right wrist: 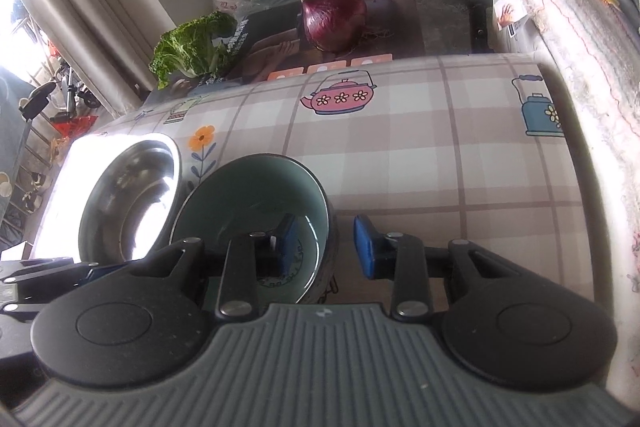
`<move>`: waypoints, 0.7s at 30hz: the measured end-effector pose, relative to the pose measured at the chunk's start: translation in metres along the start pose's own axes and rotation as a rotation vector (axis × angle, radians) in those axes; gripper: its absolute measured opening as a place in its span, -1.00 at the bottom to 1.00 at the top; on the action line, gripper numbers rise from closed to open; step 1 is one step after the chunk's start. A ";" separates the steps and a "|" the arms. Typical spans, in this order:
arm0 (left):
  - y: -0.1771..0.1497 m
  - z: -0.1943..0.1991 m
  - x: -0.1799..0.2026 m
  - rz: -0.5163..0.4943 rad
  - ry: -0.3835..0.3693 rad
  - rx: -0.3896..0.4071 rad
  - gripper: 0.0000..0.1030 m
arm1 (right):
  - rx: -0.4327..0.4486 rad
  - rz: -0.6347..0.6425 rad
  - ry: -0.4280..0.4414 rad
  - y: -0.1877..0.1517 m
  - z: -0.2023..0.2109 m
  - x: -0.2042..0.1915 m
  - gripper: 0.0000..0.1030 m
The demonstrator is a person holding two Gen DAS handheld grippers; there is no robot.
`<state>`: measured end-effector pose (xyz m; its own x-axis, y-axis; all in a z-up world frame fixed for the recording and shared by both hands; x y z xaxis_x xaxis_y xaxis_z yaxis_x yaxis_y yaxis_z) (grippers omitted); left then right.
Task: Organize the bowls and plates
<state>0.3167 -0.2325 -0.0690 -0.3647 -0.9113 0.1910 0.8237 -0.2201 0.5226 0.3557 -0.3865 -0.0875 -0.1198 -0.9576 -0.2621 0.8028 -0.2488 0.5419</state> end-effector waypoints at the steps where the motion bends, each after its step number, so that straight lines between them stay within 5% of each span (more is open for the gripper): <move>1: 0.000 -0.001 0.000 0.002 0.000 -0.002 -0.52 | -0.003 0.000 -0.007 0.000 -0.003 -0.001 -0.54; 8: -0.001 -0.004 0.005 -0.022 0.002 -0.012 -0.60 | -0.005 0.030 -0.030 -0.003 -0.009 -0.003 -0.83; 21: -0.032 0.017 0.016 -0.079 -0.032 -0.055 -0.54 | -0.040 0.074 -0.005 -0.033 0.015 -0.002 -0.83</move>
<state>0.2769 -0.2342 -0.0691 -0.4425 -0.8789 0.1782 0.8139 -0.3102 0.4912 0.3207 -0.3785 -0.0928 -0.0624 -0.9739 -0.2181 0.8325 -0.1713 0.5269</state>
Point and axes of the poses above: each gripper's, at about its wrist camera, not at the fingertips, and z roughly against the way its jaws point, x to its right, y to its top, the point moved 5 cm from there along -z, roughly the way its jaws point, and after that the axes turned 3 degrees about -y, right-handed, at the moved point
